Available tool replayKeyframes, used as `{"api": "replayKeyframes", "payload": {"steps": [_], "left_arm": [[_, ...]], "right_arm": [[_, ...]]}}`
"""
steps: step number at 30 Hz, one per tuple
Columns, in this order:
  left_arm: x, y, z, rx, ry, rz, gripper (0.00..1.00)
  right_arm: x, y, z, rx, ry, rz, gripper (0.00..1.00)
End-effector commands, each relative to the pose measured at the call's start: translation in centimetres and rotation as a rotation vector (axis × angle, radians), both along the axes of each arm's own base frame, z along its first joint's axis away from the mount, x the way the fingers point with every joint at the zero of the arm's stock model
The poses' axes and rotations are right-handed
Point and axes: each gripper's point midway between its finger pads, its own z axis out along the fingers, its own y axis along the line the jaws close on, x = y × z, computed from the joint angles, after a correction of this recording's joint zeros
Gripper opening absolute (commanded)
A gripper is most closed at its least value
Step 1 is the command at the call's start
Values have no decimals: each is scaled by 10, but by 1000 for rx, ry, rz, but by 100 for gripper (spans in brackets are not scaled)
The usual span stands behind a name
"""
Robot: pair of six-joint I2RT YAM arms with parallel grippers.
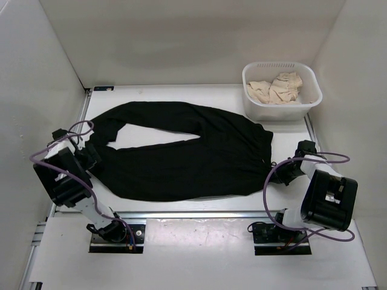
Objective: Fold and stack the trousers
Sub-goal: Flatten the trousers out
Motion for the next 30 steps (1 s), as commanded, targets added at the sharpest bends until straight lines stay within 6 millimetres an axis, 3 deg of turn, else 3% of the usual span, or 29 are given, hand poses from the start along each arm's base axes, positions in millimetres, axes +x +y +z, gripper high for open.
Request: {"api": "replayKeyframes", "payload": {"steps": [1,2,3,4,6,9,10,14,17,19,20,22,23,25,26,28,29,30], "left_arm": [[43,-5,12,-93,-158,-40,77],[47,-7,13,-111,-170,-46,65],[51,-8,14,-128,-183,-51,31],[59,-7,21,-129,-209,-58,14],[60,-8,39,-120,-237,-64,14],[57,9,72,-1,-251,-44,14],[48,17,81,52,-210,-22,14],[17,35,118,219,-139,37,14],[9,46,156,324,-169,69,14],[13,33,163,289,-161,29,14],[28,16,171,257,-189,-32,14],[37,-6,163,213,-131,-112,14],[54,-28,149,178,-100,-195,18],[68,-49,132,132,-67,-266,21],[81,-54,109,107,-35,-292,27],[97,-53,91,126,1,-313,53],[100,-50,72,117,57,-313,63],[102,-46,67,129,73,-310,67]], "right_arm": [[8,-11,-10,-61,-1,-16,1],[17,-16,1,-82,-33,-8,0],[21,-20,7,-98,-41,-12,0],[20,-26,16,-138,-38,-7,0],[35,-39,42,-205,-91,3,0],[37,-60,78,-307,-133,-11,0],[45,-69,96,-332,-170,-24,0],[49,-79,133,-389,-229,-15,0],[49,-79,145,-405,-261,-9,0],[51,-73,144,-371,-278,5,0],[51,-70,139,-359,-275,10,0],[52,-69,133,-340,-253,18,0],[52,-69,130,-341,-245,29,0],[54,-70,125,-337,-233,30,0],[54,-70,125,-337,-233,30,0],[57,-73,124,-347,-223,36,0],[57,-73,122,-344,-214,38,0],[60,-71,125,-333,-228,41,0]]}}
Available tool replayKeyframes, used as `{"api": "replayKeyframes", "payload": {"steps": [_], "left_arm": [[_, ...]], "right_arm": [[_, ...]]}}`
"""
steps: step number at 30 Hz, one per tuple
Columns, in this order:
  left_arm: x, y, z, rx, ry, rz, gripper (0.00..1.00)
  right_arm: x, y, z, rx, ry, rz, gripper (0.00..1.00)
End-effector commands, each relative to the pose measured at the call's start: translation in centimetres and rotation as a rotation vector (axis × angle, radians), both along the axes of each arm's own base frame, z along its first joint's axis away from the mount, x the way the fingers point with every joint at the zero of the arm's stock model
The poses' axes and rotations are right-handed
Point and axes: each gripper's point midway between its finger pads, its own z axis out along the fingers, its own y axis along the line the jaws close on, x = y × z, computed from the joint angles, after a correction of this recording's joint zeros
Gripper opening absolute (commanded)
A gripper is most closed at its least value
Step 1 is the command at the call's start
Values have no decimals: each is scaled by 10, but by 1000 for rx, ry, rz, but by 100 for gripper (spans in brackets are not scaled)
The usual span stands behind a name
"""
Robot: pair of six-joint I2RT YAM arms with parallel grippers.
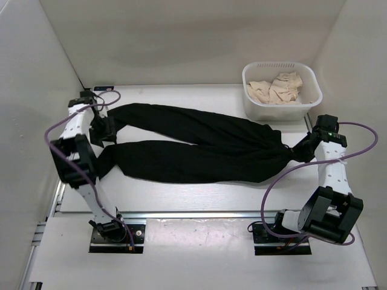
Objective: Fold and stack the trousers
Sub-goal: Flatten the trousers out
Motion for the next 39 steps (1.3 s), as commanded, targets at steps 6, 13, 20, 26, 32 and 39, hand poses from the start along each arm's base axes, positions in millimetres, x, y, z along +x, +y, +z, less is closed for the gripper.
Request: {"api": "replayKeyframes", "payload": {"steps": [6,13,20,26,32,39], "left_arm": [[-27,57,18,91,-85,159,89],[-98,100,2,120,-111,379,91],[-109,68,-52,-153,-35,392,91],[-84,76,-85,-230,-4,385,85],[-69,123,-53,-101,-91,435,14],[-54,177,15,101,-151,486,14]], "right_arm": [[6,-10,8,-49,-16,15,0],[-4,-5,-5,-27,15,21,0],[-7,-9,0,-50,30,9,0],[-6,-14,-3,-57,46,7,0],[19,-32,39,-94,-53,-7,0],[20,-64,79,-179,-106,-50,0]]}}
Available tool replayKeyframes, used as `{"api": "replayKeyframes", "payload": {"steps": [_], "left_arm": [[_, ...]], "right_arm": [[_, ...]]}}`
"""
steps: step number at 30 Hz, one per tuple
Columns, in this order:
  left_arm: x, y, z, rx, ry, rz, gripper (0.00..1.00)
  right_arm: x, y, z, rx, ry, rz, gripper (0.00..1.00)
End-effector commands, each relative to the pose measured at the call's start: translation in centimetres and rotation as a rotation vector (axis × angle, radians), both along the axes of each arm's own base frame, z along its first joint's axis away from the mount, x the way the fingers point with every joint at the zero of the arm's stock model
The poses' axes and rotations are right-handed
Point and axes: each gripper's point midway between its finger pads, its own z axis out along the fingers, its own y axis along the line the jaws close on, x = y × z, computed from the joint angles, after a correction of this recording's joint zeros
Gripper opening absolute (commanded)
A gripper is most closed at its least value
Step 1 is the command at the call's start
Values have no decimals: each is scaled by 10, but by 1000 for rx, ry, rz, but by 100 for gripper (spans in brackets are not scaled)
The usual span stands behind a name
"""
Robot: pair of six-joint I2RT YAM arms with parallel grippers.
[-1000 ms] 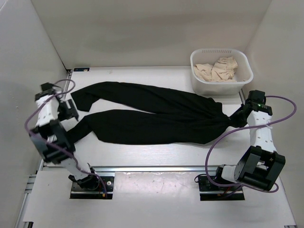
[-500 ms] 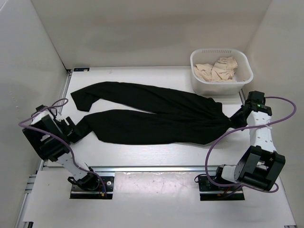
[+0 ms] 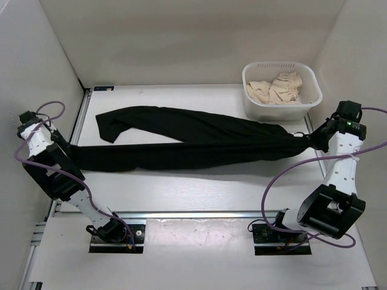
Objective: Fold and stack the trousers
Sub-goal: Flatten the trousers out
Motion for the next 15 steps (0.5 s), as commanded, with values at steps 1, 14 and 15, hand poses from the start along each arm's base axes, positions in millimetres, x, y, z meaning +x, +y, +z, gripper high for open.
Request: {"api": "replayKeyframes", "payload": {"steps": [1,14,15], "left_arm": [[3,34,49,164,-21,50,14],[7,0,5,70,131,-37,21],[11,-6,-5,44,142,-55,21]], "right_arm": [[-1,-20,21,-89,-19,-6,0],[18,-18,0,4,3,34,0],[18,-16,-6,24,15,41,0]]}}
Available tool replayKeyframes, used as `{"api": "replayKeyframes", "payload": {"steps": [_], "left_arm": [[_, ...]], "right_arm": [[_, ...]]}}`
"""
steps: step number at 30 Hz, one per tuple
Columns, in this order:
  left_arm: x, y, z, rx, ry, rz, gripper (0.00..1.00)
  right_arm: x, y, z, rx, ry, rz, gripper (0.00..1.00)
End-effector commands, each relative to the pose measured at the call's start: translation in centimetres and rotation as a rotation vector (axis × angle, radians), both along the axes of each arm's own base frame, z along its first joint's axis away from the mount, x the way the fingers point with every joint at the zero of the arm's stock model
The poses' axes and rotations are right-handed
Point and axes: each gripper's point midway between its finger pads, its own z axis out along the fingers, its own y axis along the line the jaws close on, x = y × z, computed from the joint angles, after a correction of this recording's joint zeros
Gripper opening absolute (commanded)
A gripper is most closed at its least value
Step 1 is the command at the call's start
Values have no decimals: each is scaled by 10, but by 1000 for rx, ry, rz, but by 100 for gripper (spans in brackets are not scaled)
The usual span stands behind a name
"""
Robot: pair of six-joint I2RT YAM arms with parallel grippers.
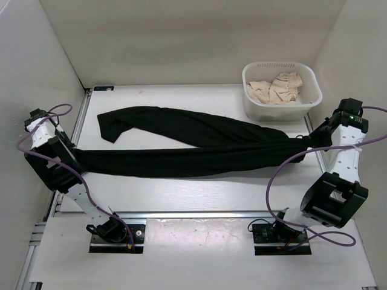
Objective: Fold and stack the trousers
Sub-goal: Flatten the trousers out
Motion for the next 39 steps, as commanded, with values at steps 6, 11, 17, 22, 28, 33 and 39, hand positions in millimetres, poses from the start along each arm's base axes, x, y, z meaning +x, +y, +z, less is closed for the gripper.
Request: {"api": "replayKeyframes", "payload": {"steps": [6,11,17,22,28,33,39], "left_arm": [[77,-10,-19,27,-36,-129,42],[106,3,-11,101,-75,-141,86],[83,-5,16,173,-147,-132,100],[31,-7,-16,122,-78,-74,100],[5,-18,-72,36,27,-61,100],[8,-34,-85,-45,26,-83,66],[3,2,-42,94,46,-31,14]], "right_arm": [[27,-23,-32,-16,26,-2,0],[34,-21,-29,-8,24,11,0],[27,-16,-21,-23,-10,32,0],[20,-9,-20,-8,-20,41,0],[9,-2,-22,2,-20,46,0],[11,2,-31,36,-18,51,0],[39,-15,22,-17,-67,52,0]]}}
